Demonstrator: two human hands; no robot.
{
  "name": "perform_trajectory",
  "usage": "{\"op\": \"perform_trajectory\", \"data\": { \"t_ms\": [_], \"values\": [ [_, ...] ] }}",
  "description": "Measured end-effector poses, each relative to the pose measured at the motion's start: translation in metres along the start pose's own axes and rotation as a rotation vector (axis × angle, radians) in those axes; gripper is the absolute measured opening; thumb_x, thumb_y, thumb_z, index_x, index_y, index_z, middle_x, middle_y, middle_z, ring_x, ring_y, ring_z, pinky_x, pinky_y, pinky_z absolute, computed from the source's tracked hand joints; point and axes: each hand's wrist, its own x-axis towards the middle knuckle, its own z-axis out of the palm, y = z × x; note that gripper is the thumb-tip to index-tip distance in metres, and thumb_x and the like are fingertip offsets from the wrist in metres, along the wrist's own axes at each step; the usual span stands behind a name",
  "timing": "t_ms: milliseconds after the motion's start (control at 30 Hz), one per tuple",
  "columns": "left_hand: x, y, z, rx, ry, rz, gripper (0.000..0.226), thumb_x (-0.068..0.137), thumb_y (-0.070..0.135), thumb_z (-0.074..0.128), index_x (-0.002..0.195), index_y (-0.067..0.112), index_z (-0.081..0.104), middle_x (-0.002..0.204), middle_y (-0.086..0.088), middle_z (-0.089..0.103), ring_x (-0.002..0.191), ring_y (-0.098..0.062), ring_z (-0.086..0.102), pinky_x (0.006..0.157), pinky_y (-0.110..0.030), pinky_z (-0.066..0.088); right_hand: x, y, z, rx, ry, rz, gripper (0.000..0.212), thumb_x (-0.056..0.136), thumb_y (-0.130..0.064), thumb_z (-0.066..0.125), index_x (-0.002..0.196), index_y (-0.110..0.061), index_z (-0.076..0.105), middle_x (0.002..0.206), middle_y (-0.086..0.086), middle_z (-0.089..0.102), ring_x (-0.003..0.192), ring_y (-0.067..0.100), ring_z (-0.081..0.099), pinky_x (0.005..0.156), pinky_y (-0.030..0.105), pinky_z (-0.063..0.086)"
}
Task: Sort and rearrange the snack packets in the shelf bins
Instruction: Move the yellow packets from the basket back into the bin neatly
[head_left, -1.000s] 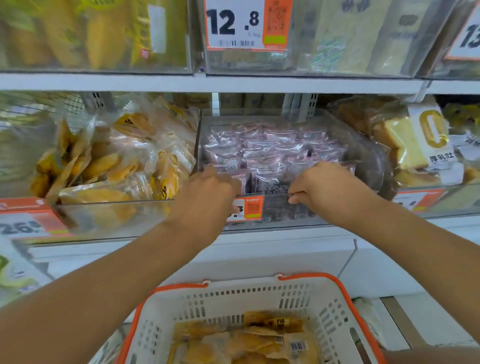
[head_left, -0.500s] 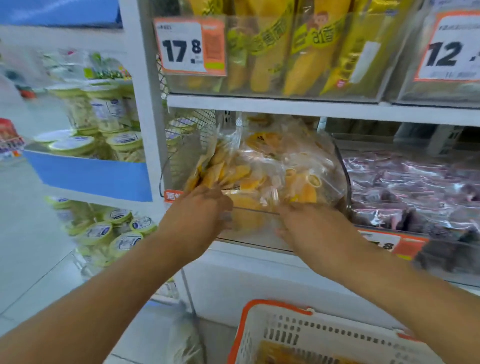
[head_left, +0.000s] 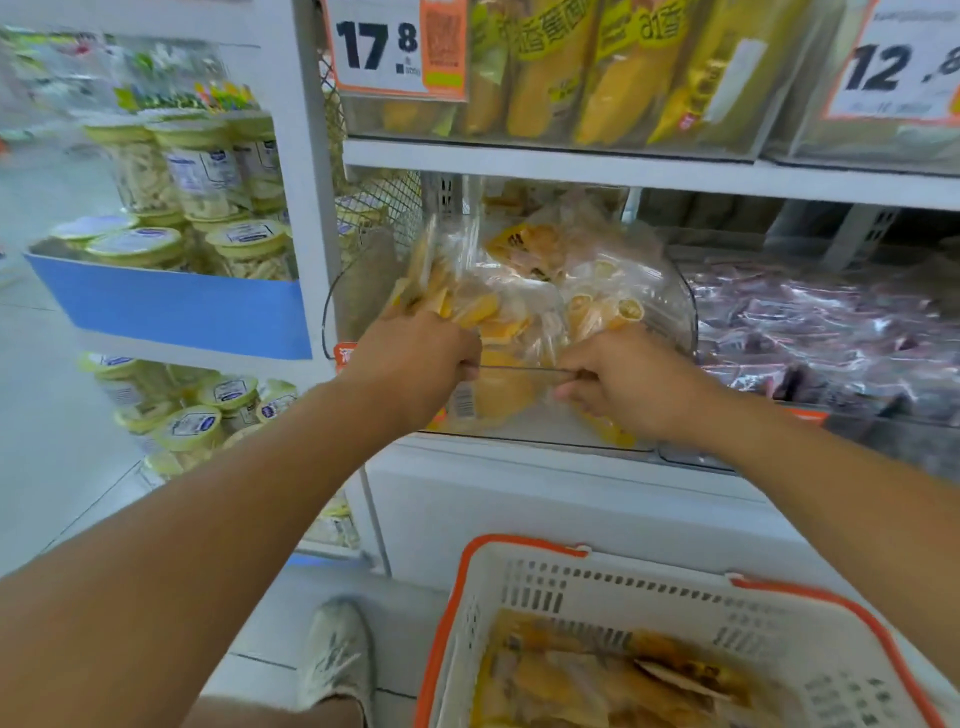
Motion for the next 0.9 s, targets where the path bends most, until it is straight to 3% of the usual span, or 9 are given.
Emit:
{"op": "perform_trajectory", "data": {
  "t_ms": [200, 367, 433, 500, 567, 633, 700, 800, 900],
  "values": [
    [-0.006, 0.011, 0.006, 0.093, 0.062, -0.053, 0.023, 0.103, 0.036, 0.045, 0.100, 0.029, 0.067, 0.094, 0.005, 0.067, 0.095, -0.022, 0.057, 0.091, -0.036, 0.032, -0.004, 0.000, 0.006, -0.002, 0.025, 0.019, 0.036, 0.095, -0.032, 0.066, 0.063, -0.028, 0.050, 0.065, -0.011, 0.053, 0.072, 0.017, 0.055, 0.061, 0.030, 0.037],
    [-0.010, 0.005, 0.009, 0.095, 0.080, -0.020, 0.020, 0.101, 0.035, 0.049, 0.100, 0.028, 0.068, 0.101, 0.003, 0.069, 0.103, -0.023, 0.058, 0.093, -0.037, 0.032, -0.013, -0.010, 0.003, -0.145, 0.059, 0.046, 0.028, 0.097, -0.040, 0.061, 0.074, -0.025, 0.057, 0.074, -0.006, 0.058, 0.081, 0.024, 0.061, 0.063, 0.032, 0.037],
    [-0.026, 0.019, 0.013, 0.101, 0.299, 0.045, 0.020, 0.095, 0.031, 0.060, 0.111, 0.020, 0.066, 0.117, 0.000, 0.065, 0.114, -0.027, 0.053, 0.096, -0.043, 0.039, -0.028, -0.019, 0.003, -0.251, 0.208, 0.031, 0.015, 0.096, -0.037, 0.062, 0.095, -0.023, 0.064, 0.090, -0.002, 0.065, 0.090, 0.027, 0.063, 0.066, 0.035, 0.047],
    [-0.055, 0.042, 0.030, -0.005, 0.514, 0.138, 0.020, 0.092, 0.029, 0.066, 0.104, 0.013, 0.064, 0.108, -0.004, 0.062, 0.102, -0.028, 0.054, 0.082, -0.041, 0.043, -0.053, -0.031, 0.013, -0.290, 0.536, -0.114, 0.014, 0.093, -0.028, 0.067, 0.100, -0.016, 0.063, 0.095, 0.002, 0.064, 0.090, 0.026, 0.059, 0.069, 0.035, 0.050],
    [-0.088, 0.062, 0.065, -0.127, 0.316, 0.130, 0.026, 0.094, 0.038, 0.061, 0.098, 0.013, 0.057, 0.095, -0.004, 0.056, 0.090, -0.027, 0.054, 0.070, -0.037, 0.043, -0.087, -0.031, 0.040, -0.237, 0.675, -0.170, 0.019, 0.096, -0.028, 0.062, 0.083, -0.014, 0.061, 0.079, 0.002, 0.059, 0.075, 0.023, 0.055, 0.062, 0.033, 0.047],
    [-0.115, 0.063, 0.118, -0.101, -0.228, -0.125, 0.053, 0.092, 0.058, 0.053, 0.122, 0.015, 0.050, 0.117, -0.005, 0.054, 0.109, -0.030, 0.056, 0.081, -0.044, 0.051, -0.121, -0.002, 0.079, -0.243, 0.378, 0.033, 0.037, 0.101, -0.040, 0.049, 0.075, -0.016, 0.058, 0.072, 0.000, 0.057, 0.067, 0.024, 0.057, 0.058, 0.036, 0.051],
    [-0.133, 0.053, 0.167, -0.080, -0.551, -0.378, 0.089, 0.085, 0.073, 0.050, 0.149, 0.016, 0.026, 0.148, -0.009, 0.036, 0.134, -0.037, 0.041, 0.101, -0.053, 0.045, -0.155, 0.052, 0.112, -0.244, -0.023, 0.439, 0.041, 0.101, -0.051, 0.043, 0.095, -0.016, 0.064, 0.094, 0.004, 0.063, 0.086, 0.026, 0.061, 0.073, 0.041, 0.056],
    [-0.144, 0.058, 0.207, -0.321, -0.581, -0.532, 0.097, 0.089, 0.063, 0.056, 0.156, 0.014, 0.007, 0.157, -0.016, 0.026, 0.139, -0.041, 0.037, 0.108, -0.053, 0.038, -0.218, 0.114, 0.146, -0.253, -0.085, 0.823, 0.066, 0.093, -0.052, 0.058, 0.140, -0.010, 0.041, 0.141, 0.014, 0.044, 0.125, 0.036, 0.043, 0.095, 0.048, 0.049],
    [-0.143, 0.070, 0.222, -0.379, -0.484, -0.610, 0.069, 0.100, 0.025, 0.053, 0.154, 0.012, 0.012, 0.143, -0.022, 0.046, 0.124, -0.041, 0.052, 0.097, -0.049, 0.044, -0.263, 0.139, 0.179, 0.005, -0.030, 1.212, 0.081, 0.092, -0.045, 0.064, 0.151, -0.007, 0.023, 0.150, 0.022, 0.034, 0.129, 0.045, 0.044, 0.100, 0.055, 0.045]
  ]
}}
